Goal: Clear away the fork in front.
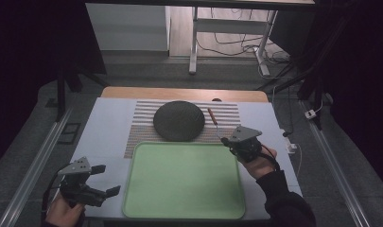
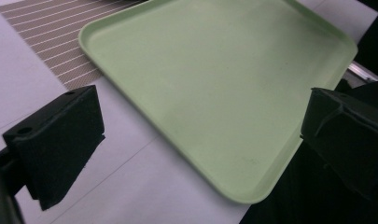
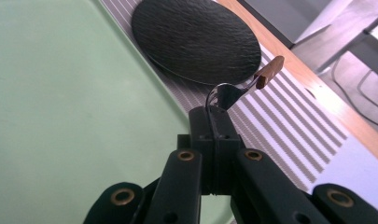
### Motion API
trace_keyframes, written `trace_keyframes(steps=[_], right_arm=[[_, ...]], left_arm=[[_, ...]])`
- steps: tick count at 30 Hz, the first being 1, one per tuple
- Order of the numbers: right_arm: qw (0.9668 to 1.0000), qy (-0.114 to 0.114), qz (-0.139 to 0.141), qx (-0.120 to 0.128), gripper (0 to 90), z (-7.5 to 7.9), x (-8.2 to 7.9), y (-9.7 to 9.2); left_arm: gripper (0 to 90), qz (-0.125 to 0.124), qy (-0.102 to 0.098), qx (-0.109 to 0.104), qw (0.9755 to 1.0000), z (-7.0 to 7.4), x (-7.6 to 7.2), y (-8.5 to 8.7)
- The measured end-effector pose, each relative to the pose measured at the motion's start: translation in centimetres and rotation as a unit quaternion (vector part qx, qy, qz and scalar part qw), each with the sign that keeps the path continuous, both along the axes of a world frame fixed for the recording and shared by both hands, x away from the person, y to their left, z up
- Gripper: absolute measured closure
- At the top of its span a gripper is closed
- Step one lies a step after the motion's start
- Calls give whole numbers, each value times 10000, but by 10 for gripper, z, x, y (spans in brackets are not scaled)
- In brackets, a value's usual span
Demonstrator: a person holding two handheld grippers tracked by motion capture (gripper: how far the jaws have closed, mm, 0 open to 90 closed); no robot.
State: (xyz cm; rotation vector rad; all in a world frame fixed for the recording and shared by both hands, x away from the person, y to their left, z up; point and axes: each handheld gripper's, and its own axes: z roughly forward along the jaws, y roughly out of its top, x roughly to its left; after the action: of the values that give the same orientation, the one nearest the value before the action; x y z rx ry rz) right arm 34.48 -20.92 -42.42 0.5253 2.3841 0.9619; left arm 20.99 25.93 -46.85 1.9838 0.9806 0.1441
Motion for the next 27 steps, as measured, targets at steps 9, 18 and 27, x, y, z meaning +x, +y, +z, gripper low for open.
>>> trace_keyframes(steps=[9,18,27], right_arm=[[9982,302,204,487,900,3,-20,-11],[9935,619,532,789,900,1,-43,-15],[9834,1000,1008,1133,900,-1,-59,-14]], left_arm=[[0,-354,170,-12,9992,-3,18,-16],[0,-608,229,29,9979,1,42,-35],[0,-1000,49,362,9943,8,65,-62]])
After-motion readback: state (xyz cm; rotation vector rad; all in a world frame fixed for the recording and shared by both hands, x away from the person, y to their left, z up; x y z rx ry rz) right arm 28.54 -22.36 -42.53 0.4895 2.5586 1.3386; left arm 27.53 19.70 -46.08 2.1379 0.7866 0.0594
